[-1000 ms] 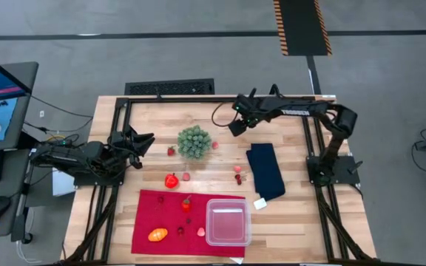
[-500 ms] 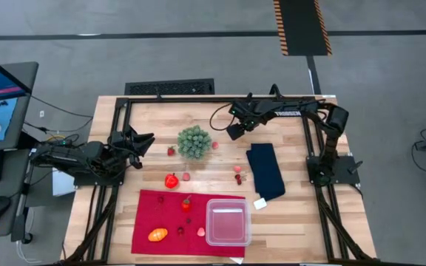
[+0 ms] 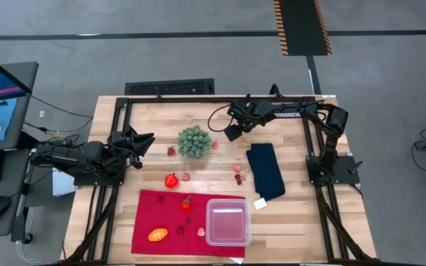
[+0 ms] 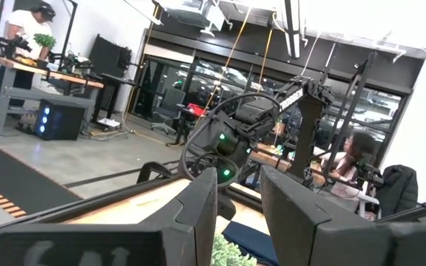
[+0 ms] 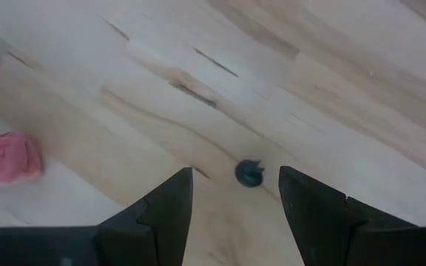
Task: Pick and placing Produce into tupperware
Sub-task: Put the top blueberry into the transparent bin
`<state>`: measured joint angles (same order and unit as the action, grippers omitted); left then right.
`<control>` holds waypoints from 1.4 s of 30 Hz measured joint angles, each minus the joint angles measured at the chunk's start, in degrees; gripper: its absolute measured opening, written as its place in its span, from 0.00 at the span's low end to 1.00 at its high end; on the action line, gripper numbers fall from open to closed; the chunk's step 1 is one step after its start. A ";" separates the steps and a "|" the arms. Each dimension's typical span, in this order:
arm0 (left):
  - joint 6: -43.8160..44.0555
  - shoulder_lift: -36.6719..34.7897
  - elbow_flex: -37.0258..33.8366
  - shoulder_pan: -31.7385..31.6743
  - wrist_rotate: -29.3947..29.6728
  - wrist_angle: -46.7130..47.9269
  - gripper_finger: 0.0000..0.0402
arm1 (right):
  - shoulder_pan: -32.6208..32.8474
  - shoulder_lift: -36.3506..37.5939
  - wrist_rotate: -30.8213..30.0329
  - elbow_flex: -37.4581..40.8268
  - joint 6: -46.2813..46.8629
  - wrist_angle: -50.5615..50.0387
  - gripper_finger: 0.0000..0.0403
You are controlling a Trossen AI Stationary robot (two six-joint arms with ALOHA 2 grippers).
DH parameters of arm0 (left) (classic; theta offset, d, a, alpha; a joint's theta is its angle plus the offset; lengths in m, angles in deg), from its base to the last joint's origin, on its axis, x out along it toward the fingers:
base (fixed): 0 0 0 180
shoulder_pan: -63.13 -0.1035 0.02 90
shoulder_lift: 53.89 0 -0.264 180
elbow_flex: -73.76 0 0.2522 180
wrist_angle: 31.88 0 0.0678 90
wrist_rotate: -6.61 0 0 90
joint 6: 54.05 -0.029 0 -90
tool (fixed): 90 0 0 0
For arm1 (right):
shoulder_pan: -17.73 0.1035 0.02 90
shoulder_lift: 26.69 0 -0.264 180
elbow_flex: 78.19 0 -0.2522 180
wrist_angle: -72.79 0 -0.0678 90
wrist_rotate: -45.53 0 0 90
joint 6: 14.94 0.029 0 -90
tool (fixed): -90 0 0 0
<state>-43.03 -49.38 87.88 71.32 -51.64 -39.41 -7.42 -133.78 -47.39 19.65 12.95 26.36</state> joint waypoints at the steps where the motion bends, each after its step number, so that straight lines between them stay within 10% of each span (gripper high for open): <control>1: 0.00 0.00 0.00 0.00 0.00 -0.01 0.24 | 0.00 -0.10 0.00 0.00 0.04 0.20 0.56; 22: 0.09 -0.02 0.00 -0.02 0.15 0.00 0.24 | -0.11 -2.93 1.36 -0.09 0.15 0.16 0.55; 42: 0.24 -0.02 0.00 -0.02 0.15 0.00 0.24 | -0.34 -2.93 1.43 -0.09 -0.88 -0.12 0.31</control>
<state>-42.79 -49.40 87.88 71.30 -51.49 -39.41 -7.76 -136.70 -45.96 19.56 12.07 26.24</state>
